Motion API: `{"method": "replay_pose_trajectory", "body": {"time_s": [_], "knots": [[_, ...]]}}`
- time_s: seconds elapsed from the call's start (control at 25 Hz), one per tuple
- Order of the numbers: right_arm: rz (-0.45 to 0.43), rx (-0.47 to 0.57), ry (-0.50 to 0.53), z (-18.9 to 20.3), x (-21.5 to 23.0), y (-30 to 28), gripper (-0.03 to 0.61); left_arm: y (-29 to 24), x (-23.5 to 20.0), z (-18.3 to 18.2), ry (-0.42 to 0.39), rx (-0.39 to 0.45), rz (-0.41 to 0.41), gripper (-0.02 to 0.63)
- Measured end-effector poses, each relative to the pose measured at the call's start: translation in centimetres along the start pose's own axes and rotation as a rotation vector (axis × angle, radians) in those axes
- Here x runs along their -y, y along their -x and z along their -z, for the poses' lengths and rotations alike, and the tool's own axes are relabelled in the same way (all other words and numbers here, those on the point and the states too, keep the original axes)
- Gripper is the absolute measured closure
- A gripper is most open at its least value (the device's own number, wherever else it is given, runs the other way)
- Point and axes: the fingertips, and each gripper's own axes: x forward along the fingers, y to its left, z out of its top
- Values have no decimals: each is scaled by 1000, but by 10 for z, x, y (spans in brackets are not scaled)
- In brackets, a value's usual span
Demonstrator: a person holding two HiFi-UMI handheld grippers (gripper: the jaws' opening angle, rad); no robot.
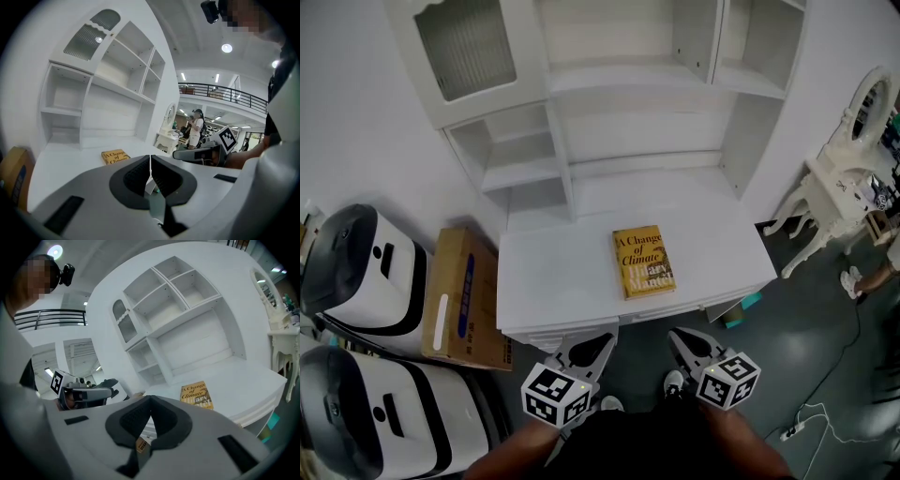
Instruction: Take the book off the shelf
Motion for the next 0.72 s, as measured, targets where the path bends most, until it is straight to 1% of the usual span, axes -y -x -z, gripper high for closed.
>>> {"method": "replay_pose_trajectory", "body": {"time_s": [0.2, 0.4, 0.72], "knots": [[1, -10, 20, -5, 6, 7, 549, -5, 2, -3, -4, 10, -16, 595], [-10, -28, 48, -14, 22, 15, 551, -21, 11, -5, 4, 18, -44, 595], [-52, -39, 64, -27, 46, 26, 551, -45, 35, -10, 4, 24, -80, 595]]}}
